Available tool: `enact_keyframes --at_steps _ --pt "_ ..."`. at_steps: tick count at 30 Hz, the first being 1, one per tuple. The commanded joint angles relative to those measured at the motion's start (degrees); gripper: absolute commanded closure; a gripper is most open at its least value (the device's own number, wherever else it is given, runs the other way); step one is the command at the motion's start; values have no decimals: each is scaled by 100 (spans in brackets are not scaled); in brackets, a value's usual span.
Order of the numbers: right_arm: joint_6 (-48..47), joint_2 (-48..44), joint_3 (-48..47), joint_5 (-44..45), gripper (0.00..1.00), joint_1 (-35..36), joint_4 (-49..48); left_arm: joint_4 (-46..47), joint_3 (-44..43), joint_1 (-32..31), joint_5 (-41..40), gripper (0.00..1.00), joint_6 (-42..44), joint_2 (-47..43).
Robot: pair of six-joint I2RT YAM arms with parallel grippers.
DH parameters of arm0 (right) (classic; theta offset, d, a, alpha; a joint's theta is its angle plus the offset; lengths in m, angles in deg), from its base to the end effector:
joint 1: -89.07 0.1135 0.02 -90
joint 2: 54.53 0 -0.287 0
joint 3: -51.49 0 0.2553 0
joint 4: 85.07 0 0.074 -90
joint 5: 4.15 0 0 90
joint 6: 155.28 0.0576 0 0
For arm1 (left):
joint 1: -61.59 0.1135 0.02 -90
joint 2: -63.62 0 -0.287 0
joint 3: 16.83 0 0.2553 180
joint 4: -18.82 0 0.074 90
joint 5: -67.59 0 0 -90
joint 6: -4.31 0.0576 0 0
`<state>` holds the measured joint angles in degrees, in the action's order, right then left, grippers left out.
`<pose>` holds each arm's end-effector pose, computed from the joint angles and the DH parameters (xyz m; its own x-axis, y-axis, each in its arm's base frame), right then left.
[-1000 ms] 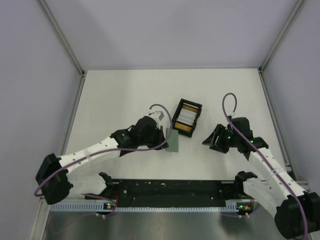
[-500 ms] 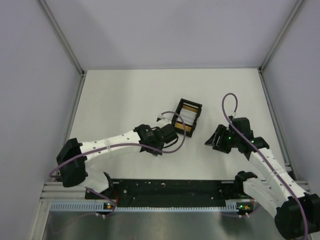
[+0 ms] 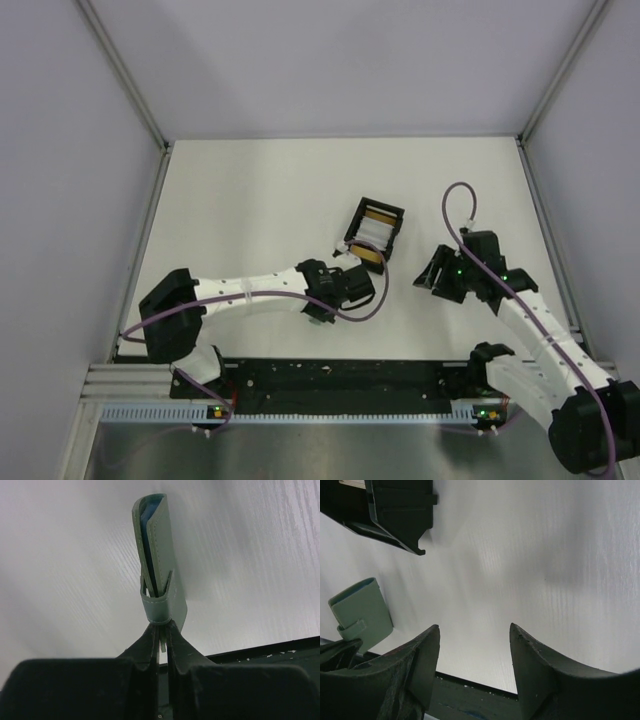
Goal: Put the credit cards into the card holder
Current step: Open the card holder at the center of the board.
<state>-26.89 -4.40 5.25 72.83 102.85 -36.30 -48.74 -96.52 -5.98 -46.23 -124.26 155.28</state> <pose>0.1617 0.0530 0.2130 -0.8318 0.4190 -0.3642 0.1936 0.8338 0.5171 0.1364 -0.2694 0.2228 -0.8031 0.4507 -0.3897 0.4053 0.8927 0.1972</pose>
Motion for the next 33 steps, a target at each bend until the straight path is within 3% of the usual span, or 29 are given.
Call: enact_keyframes --at_steps 1,13,19,26,31,33 --pt "-376 330 -619 142 42 46 -213 299 -78 -37 210 86 121 63" --pt "-174 244 -805 -280 41 54 -556 1222 686 -107 500 36 165 -622" --pt "-473 -100 -480 -499 41 46 -705 1574 933 -116 325 28 174 -1097" --pt "-623 -91 73 -720 41 282 -994 1425 643 -2 -554 15 253 -1264" --pt "-316 155 460 -562 46 1247 -1504 1723 1194 235 -791 13 -54 -1729" --pt "-88 243 644 -466 47 1845 -1934 2082 1669 463 -486 11 -133 -2063"
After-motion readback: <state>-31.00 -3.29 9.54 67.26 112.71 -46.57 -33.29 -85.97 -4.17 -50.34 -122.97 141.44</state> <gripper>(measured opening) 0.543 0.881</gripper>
